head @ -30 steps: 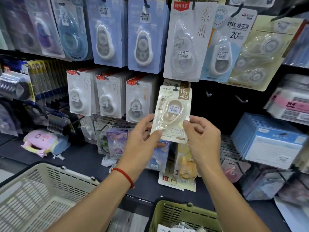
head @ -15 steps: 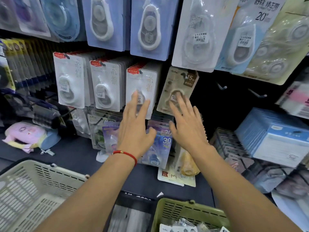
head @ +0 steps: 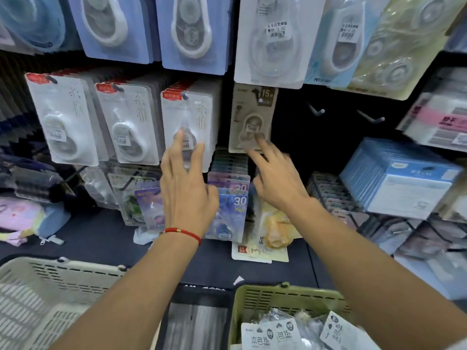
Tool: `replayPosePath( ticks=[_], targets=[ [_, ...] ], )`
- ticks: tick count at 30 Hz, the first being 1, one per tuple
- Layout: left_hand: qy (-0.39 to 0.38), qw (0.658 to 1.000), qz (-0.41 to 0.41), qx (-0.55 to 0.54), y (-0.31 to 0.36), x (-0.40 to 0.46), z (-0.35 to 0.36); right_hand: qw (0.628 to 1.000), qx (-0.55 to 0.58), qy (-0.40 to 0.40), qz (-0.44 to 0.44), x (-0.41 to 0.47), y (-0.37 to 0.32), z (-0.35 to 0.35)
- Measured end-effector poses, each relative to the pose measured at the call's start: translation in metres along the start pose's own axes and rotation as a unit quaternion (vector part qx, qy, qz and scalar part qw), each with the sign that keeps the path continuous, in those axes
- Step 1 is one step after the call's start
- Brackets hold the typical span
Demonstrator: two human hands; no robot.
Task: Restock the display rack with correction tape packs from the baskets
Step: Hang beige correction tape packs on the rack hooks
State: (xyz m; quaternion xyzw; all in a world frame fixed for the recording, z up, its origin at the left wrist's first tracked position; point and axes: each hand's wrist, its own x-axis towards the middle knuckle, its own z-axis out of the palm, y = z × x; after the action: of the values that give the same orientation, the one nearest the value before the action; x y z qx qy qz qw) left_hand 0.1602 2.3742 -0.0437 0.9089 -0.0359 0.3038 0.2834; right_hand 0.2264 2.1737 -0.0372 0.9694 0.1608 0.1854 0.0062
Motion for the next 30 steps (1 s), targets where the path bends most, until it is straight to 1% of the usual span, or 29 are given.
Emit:
replayPosePath(
  ticks=[3, 5, 6, 8, 9, 11, 13, 15, 17, 18, 20, 22, 24, 26, 27, 28, 29, 30],
  targets=[
    [0.018, 1.0, 0.005, -0.007, 0.006, -0.004, -0.002, 0.998, 0.067, -0.001, -0.002, -0.054, 0.024, -0.007],
    [-0.004, 0.999, 0.048, -0.013, 0.009, -0.012, 0.001, 0.995, 0.094, -0.027, 0.016, -0.1, 0.044, -0.009],
    [-0.034, 0.997, 0.073, -0.019, 0.009, -0.016, 0.004, 0.993, 0.1, -0.05, 0.031, -0.125, 0.054, -0.009],
    [-0.135, 0.984, 0.115, -0.014, 0.012, -0.028, 0.014, 0.984, 0.105, -0.124, 0.07, -0.175, 0.073, -0.005],
    [-0.198, 0.971, 0.136, 0.007, 0.014, -0.035, 0.02, 0.975, 0.104, -0.173, 0.092, -0.199, 0.081, 0.0],
    [-0.315, 0.93, 0.184, 0.053, 0.021, -0.052, 0.031, 0.945, 0.083, -0.287, 0.133, -0.246, 0.092, 0.015],
    [-0.4, 0.881, 0.235, 0.087, 0.031, -0.073, 0.041, 0.915, 0.051, -0.37, 0.153, -0.289, 0.1, 0.038],
    [-0.452, 0.843, 0.267, 0.117, 0.043, -0.098, 0.052, 0.885, 0.047, -0.431, 0.172, -0.326, 0.104, 0.062],
    [-0.48, 0.826, 0.269, 0.123, 0.055, -0.127, 0.063, 0.859, 0.047, -0.473, 0.193, -0.357, 0.106, 0.079],
    [-0.49, 0.824, 0.26, 0.113, 0.061, -0.142, 0.069, 0.855, 0.033, -0.481, 0.19, -0.369, 0.107, 0.085],
    [-0.503, 0.826, 0.236, 0.09, 0.069, -0.172, 0.078, 0.868, -0.004, -0.469, 0.165, -0.385, 0.107, 0.094],
    [-0.513, 0.83, 0.208, 0.069, 0.07, -0.195, 0.084, 0.881, -0.002, -0.446, 0.156, -0.391, 0.108, 0.093],
    [-0.52, 0.84, 0.15, 0.044, 0.066, -0.211, 0.087, 0.893, 0.013, -0.41, 0.187, -0.39, 0.109, 0.083],
    [-0.513, 0.856, 0.059, 0.006, 0.064, -0.22, 0.085, 0.914, 0.026, -0.32, 0.249, -0.381, 0.108, 0.068],
    [-0.506, 0.863, 0.002, -0.019, 0.064, -0.223, 0.083, 0.919, 0.061, -0.26, 0.288, -0.376, 0.105, 0.06],
    [-0.495, 0.865, -0.059, -0.048, 0.066, -0.226, 0.081, 0.915, 0.125, -0.196, 0.329, -0.37, 0.099, 0.051],
    [-0.486, 0.86, -0.127, -0.086, 0.068, -0.227, 0.08, 0.896, 0.211, -0.14, 0.364, -0.362, 0.089, 0.044],
    [-0.479, 0.842, -0.207, -0.138, 0.07, -0.231, 0.077, 0.856, 0.313, -0.111, 0.395, -0.355, 0.076, 0.039]
  ],
)
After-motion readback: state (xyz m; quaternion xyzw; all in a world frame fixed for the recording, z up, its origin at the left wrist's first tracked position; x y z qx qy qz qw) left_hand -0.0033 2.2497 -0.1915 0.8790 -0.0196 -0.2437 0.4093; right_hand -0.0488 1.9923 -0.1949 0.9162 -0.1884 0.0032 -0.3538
